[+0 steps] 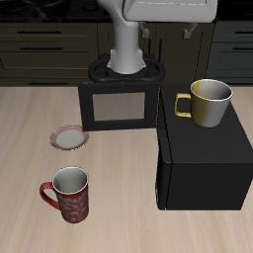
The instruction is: Open the microwave and place the white and yellow mug in it
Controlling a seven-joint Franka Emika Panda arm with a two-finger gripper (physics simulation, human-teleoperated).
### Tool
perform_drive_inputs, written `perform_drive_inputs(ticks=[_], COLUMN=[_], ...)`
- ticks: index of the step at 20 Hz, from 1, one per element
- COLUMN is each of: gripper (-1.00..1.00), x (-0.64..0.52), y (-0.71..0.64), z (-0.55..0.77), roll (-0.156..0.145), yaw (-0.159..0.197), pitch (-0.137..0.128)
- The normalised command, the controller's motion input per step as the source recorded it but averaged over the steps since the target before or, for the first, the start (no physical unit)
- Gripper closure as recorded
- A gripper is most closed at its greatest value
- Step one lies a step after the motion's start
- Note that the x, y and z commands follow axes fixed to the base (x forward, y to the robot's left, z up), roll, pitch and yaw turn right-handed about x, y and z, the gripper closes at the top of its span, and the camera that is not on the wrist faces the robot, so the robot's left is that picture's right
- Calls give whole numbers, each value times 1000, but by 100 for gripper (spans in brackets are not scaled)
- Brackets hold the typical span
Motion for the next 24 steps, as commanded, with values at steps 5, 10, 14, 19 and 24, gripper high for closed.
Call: perform_drive_inputs(ticks=[5,10,14,19,24], gripper=[-100,-100,-100,-100,-100], x=[15,5,5,-38,-71], y=[271,178,194,207,127], z=[-160,-139,-56,-20,-123], roll=[14,19,8,11,25], yaw=[-29,-23,-28,-31,-22], pitch=[27,27,21,1,-10])
